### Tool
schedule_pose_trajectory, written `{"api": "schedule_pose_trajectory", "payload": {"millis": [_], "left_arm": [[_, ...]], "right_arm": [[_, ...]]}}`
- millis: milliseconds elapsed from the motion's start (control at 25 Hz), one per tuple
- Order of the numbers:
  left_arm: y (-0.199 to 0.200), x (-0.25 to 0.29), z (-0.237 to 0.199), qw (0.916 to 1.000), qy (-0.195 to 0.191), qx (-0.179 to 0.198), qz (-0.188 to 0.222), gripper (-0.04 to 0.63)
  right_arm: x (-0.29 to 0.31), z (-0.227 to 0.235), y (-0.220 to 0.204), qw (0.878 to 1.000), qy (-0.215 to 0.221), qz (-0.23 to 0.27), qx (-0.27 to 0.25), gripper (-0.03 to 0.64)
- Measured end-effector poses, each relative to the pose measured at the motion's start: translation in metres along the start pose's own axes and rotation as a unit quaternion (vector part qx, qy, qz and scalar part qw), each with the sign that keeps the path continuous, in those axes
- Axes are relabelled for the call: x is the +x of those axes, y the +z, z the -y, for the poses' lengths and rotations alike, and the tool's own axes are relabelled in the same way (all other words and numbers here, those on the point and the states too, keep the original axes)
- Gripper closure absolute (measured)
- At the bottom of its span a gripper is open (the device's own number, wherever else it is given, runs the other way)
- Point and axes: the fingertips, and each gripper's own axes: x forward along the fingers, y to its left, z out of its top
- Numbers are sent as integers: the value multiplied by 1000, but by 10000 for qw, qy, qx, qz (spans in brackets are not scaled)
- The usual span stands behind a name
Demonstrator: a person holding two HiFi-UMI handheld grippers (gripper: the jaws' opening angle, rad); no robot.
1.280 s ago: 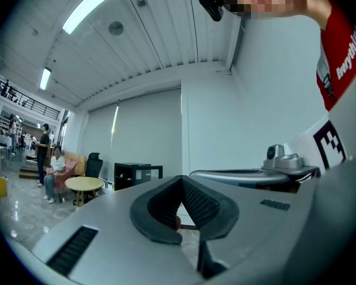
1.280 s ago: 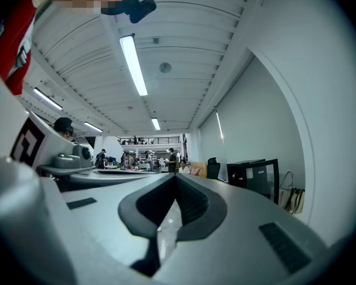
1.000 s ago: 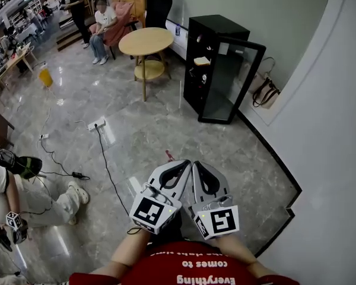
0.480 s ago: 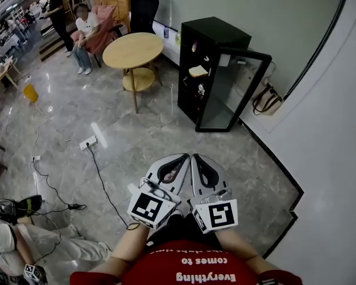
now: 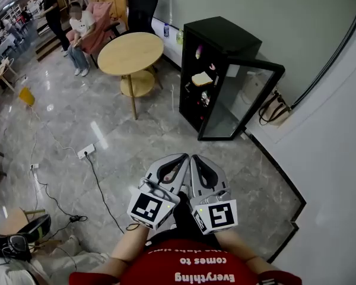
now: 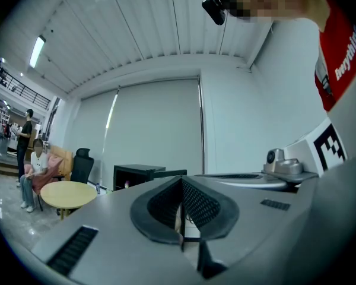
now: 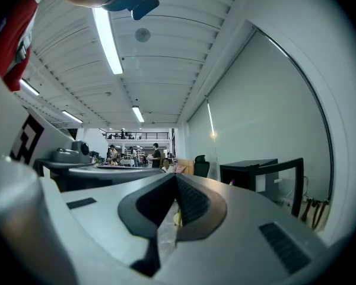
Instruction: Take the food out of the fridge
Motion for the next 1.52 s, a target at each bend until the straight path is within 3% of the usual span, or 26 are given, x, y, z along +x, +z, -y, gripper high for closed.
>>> {"api": "schedule_pose_trajectory", "payload": {"millis": [400, 600, 840, 1280, 1520], "left_arm": [[21, 125, -112, 9994, -25, 318, -126, 589], [31, 163, -158, 9992, 74, 383, -122, 589], [12, 196, -214, 9986, -84, 348, -396, 589], [10, 266, -353, 9922, -1123, 253, -483, 589], [7, 287, -380, 9812, -1852, 227, -494, 589]], "right_arm": [[144, 79, 10, 9998, 0, 165, 82, 607], [201, 102, 14, 9997, -22, 192, 148, 607], [264, 115, -8, 9995, -167, -24, 252, 607], [411, 131, -19, 9937, -1105, -161, 140, 607], [445, 145, -23, 9835, -1801, -144, 58, 607]]}}
